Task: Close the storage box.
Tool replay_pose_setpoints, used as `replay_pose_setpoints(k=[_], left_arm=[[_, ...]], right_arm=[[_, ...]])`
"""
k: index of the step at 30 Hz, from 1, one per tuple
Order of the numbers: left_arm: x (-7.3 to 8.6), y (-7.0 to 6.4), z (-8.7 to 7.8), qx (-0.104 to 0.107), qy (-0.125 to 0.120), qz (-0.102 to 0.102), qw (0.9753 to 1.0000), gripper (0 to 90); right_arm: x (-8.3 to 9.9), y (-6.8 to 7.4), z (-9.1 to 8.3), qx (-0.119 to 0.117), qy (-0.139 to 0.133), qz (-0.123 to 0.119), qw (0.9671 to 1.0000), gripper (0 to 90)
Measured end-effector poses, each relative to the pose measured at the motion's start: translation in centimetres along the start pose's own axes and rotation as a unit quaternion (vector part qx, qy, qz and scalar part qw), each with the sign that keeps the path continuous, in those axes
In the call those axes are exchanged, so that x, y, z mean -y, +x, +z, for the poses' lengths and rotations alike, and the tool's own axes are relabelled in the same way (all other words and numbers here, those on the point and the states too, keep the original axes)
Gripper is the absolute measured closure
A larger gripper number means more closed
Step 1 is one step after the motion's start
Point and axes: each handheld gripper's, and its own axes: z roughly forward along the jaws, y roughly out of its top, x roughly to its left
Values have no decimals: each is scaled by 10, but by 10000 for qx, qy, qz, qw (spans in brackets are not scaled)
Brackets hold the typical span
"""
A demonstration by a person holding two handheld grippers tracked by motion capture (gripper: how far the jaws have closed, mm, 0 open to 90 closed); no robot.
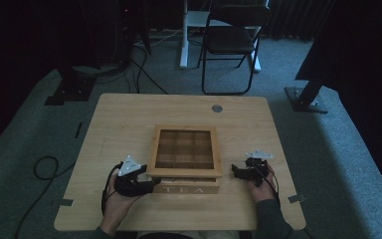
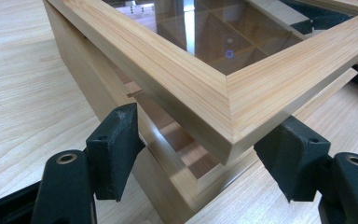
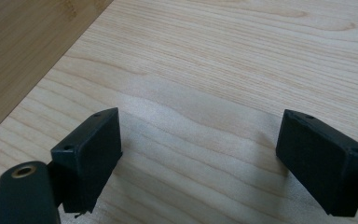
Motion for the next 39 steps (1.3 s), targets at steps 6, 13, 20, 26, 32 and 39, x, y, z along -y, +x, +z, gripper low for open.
replay_pose_setpoints(k=[6, 13, 20, 26, 32, 39], left_arm=[[3, 0, 1, -25, 54, -12, 10000, 318], [7, 0, -2, -9, 56, -30, 10000, 318], [12, -3, -2, -23, 149, 63, 9999, 318], [13, -6, -4, -91, 155, 151, 9997, 318], [14, -8, -5, -176, 201, 232, 9994, 319], [14, -4, -16, -43, -168, -30, 9998, 340]], right_arm=[[0, 0, 0, -6, -3, 4, 10000, 137], [0, 0, 0, -12, 0, -9, 10000, 137], [0, 0, 0, -12, 1, -9, 10000, 137], [0, 0, 0, -12, 0, -9, 10000, 137], [0, 0, 0, -12, 0, -11, 10000, 137], [0, 0, 0, -11, 2, -11, 10000, 137]])
